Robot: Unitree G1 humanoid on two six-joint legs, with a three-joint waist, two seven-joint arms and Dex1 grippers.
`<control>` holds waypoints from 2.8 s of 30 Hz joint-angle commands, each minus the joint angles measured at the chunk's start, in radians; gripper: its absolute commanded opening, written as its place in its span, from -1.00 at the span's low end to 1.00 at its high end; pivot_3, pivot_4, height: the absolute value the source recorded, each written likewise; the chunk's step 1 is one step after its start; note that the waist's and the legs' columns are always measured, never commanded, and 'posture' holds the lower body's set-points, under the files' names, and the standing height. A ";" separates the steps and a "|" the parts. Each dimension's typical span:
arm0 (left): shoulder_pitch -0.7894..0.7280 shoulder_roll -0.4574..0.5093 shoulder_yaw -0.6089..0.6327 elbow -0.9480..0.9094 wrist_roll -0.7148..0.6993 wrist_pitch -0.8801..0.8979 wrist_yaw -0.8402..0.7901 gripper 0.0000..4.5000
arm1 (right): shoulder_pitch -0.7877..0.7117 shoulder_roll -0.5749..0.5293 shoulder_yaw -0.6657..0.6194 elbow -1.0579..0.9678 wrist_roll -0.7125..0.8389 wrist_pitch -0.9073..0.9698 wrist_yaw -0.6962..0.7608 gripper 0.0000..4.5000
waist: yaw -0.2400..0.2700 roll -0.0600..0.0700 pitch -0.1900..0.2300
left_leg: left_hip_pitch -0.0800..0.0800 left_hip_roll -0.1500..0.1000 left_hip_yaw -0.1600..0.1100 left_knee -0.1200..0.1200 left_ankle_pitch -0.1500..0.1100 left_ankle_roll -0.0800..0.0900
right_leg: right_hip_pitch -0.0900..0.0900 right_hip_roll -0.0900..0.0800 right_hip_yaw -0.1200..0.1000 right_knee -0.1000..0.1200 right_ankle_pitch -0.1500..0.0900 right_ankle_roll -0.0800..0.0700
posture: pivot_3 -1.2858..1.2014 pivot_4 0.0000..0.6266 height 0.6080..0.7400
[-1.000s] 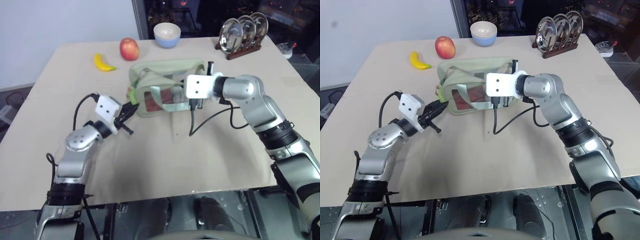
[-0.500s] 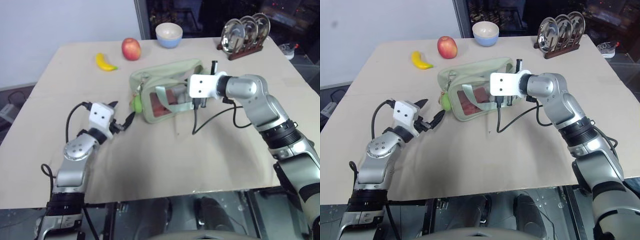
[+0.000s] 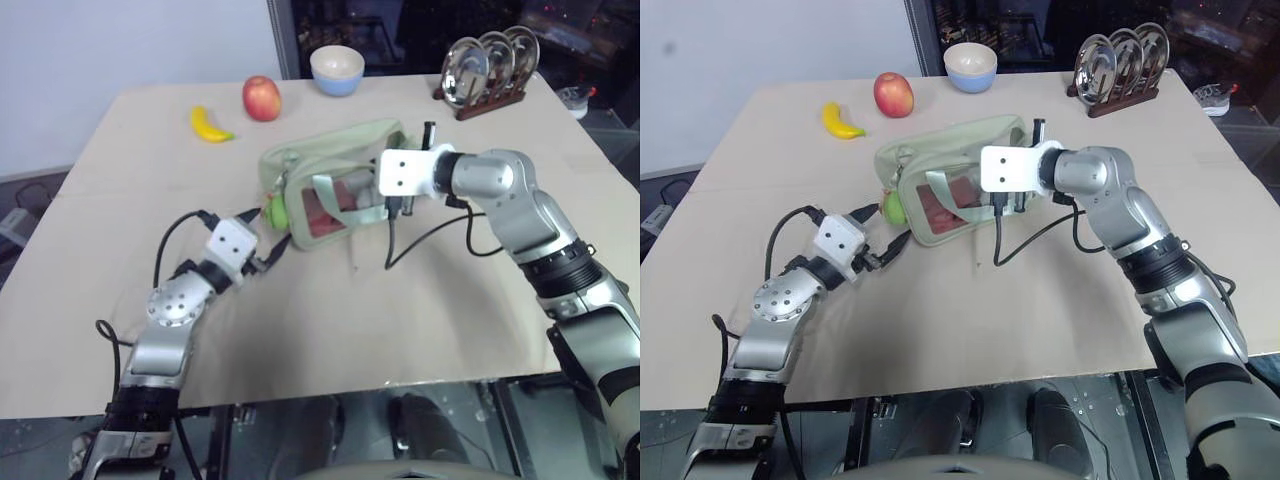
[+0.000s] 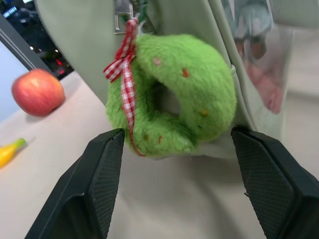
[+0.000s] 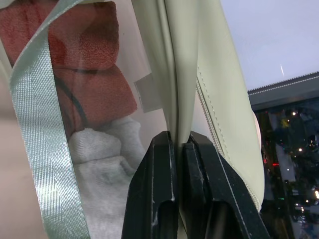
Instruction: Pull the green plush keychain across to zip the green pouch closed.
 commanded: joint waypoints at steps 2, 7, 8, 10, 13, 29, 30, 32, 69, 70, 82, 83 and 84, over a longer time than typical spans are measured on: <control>-0.021 0.002 0.015 0.009 0.040 -0.070 0.048 0.40 | 0.000 -0.010 -0.036 -0.041 0.001 0.009 -0.003 -1.00 | 0.000 0.000 0.000 | 0.000 0.000 0.000 0.000 0.000 0.000 | 0.000 0.000 0.000 0.000 0.000 0.000 | 0.03 -0.52 1.00; -0.014 0.035 0.023 0.022 0.084 -0.139 0.067 -0.51 | 0.002 -0.008 -0.035 -0.043 0.001 0.013 -0.002 -1.00 | -0.001 0.000 0.000 | 0.000 0.000 0.000 0.000 0.000 0.000 | 0.000 0.000 0.000 0.000 0.000 0.000 | 0.03 -0.52 1.00; -0.014 0.049 0.031 0.021 0.101 -0.154 0.078 -0.71 | 0.002 -0.008 -0.034 -0.042 0.000 0.013 -0.002 -1.00 | -0.001 0.000 0.000 | 0.000 0.000 0.000 0.000 0.000 0.000 | 0.000 0.000 0.000 0.000 0.000 0.000 | 0.03 -0.52 1.00; -0.018 0.085 0.052 0.011 0.139 -0.184 0.104 -0.98 | 0.002 -0.008 -0.033 -0.041 -0.001 0.012 -0.003 -1.00 | -0.001 0.000 0.000 | 0.000 0.000 0.000 0.000 0.000 0.000 | 0.000 0.000 0.000 0.000 0.000 0.000 | 0.03 -0.52 1.00; -0.025 0.153 0.090 -0.011 0.189 -0.234 0.138 -0.98 | 0.004 -0.008 -0.032 -0.040 -0.003 0.012 -0.004 -1.00 | -0.002 0.000 0.000 | 0.000 0.000 0.000 0.000 0.000 0.000 | 0.000 0.000 0.000 0.000 0.000 0.000 | 0.03 -0.52 1.00; -0.635 0.389 -0.123 0.212 -0.037 -0.212 -0.532 -0.69 | -0.019 0.028 -0.017 0.004 -0.009 -0.012 -0.012 -1.00 | -0.008 0.000 0.000 | -0.001 0.000 0.000 0.002 0.000 0.000 | 0.000 0.001 -0.005 0.001 0.000 0.000 | 0.03 -0.52 1.00; -0.683 0.373 -0.136 0.257 -0.028 -0.229 -0.547 -0.57 | -0.019 0.032 -0.017 0.006 -0.010 -0.012 -0.013 -1.00 | -0.010 0.000 0.000 | -0.001 -0.001 0.000 0.002 0.000 0.000 | -0.001 0.001 -0.004 0.001 0.000 0.000 | 0.03 -0.52 1.00; -0.729 0.310 -0.193 0.382 0.090 -0.297 -0.457 -0.20 | -0.018 0.037 -0.018 0.002 -0.012 -0.007 -0.016 -1.00 | -0.018 0.000 0.000 | -0.001 0.000 0.000 0.002 0.000 0.000 | -0.001 0.002 -0.004 0.001 0.000 0.000 | 0.03 -0.52 1.00; -0.010 -0.085 0.070 -0.284 -0.381 0.410 -0.044 -0.21 | -0.017 0.052 -0.030 -0.026 0.005 0.018 0.013 -1.00 | -0.005 -0.001 -0.001 | -0.010 0.000 0.000 0.013 0.002 -0.002 | -0.012 0.002 0.001 0.015 0.002 -0.003 | 0.03 -0.52 1.00; -0.010 -0.086 0.065 -0.284 -0.371 0.406 -0.043 -0.43 | -0.016 0.051 -0.031 -0.027 0.005 0.022 0.013 -1.00 | -0.004 -0.001 -0.001 | -0.010 0.000 0.000 0.013 0.002 -0.002 | -0.012 0.002 0.001 0.015 0.002 -0.003 | 0.03 -0.52 1.00; -0.025 -0.091 0.066 -0.257 -0.291 0.344 -0.035 -1.00 | -0.071 0.206 -0.227 -0.309 0.360 0.640 0.067 -0.11 | -0.005 -0.001 -0.001 | -0.011 0.001 -0.001 0.013 0.002 -0.002 | -0.012 0.002 0.000 0.015 0.002 -0.003 | 0.03 -0.52 1.00; -0.028 -0.093 0.063 -0.253 -0.285 0.337 -0.036 -1.00 | -0.090 0.234 -0.249 -0.318 0.396 0.716 0.052 -0.11 | -0.005 -0.001 -0.001 | -0.011 0.001 -0.001 0.013 0.002 -0.002 | -0.012 0.002 0.001 0.015 0.002 -0.003 | 0.03 -0.52 1.00; -0.029 -0.095 0.060 -0.249 -0.279 0.332 -0.036 -1.00 | -0.110 0.259 -0.265 -0.317 0.427 0.785 0.037 -0.11 | -0.004 -0.001 -0.001 | -0.011 0.001 -0.001 0.013 0.002 -0.002 | -0.012 0.002 0.000 0.015 0.002 -0.003 | 0.03 -0.52 1.00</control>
